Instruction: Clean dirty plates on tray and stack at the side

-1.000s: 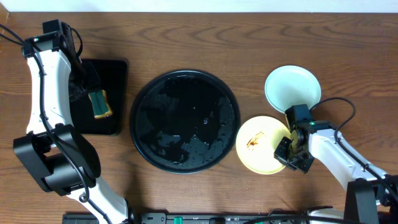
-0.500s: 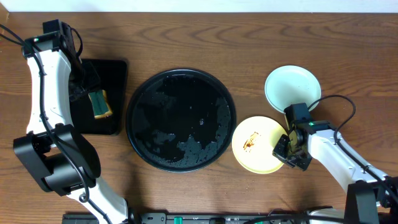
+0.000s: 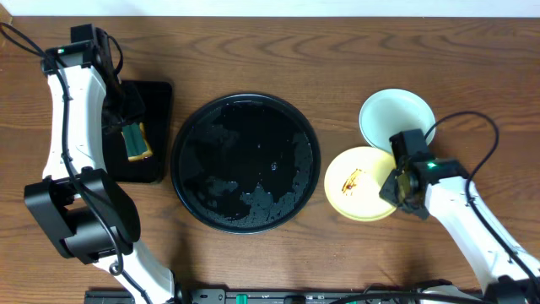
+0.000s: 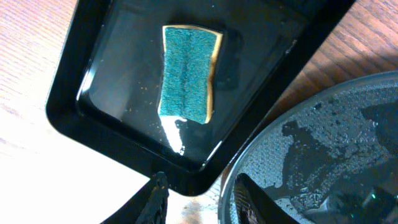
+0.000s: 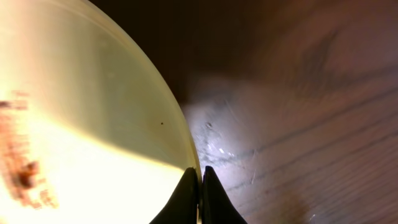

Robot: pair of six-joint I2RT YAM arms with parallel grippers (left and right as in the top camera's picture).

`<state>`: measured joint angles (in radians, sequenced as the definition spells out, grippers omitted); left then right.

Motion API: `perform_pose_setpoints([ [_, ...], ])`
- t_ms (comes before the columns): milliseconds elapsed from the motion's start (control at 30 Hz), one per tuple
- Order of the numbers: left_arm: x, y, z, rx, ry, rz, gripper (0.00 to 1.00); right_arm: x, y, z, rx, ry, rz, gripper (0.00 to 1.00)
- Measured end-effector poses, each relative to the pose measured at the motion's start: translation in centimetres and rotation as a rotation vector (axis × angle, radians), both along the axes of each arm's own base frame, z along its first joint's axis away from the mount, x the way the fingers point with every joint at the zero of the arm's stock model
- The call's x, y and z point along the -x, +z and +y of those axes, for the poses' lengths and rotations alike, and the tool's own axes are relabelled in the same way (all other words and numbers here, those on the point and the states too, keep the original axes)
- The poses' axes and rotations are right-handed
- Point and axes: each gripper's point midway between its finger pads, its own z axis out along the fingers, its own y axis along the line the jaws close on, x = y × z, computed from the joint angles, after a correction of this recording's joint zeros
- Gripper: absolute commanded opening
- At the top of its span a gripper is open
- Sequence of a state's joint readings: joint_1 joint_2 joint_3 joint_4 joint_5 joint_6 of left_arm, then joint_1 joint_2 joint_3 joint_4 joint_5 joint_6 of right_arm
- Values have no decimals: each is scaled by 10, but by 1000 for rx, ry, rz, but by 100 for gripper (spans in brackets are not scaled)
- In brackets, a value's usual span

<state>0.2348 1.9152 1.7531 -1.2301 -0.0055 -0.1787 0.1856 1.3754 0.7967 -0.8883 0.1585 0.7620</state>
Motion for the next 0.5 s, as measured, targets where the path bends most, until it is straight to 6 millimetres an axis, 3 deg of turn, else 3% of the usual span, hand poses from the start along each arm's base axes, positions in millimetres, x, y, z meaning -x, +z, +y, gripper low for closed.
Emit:
perform_pose_setpoints([
  [233,-1,0,-4,0,-10,0,36,-30,41,1,11,18,-121,2],
  [500,-1,0,-3,0,-10,-1,36,-51,63,3,11,31,-196,2],
])
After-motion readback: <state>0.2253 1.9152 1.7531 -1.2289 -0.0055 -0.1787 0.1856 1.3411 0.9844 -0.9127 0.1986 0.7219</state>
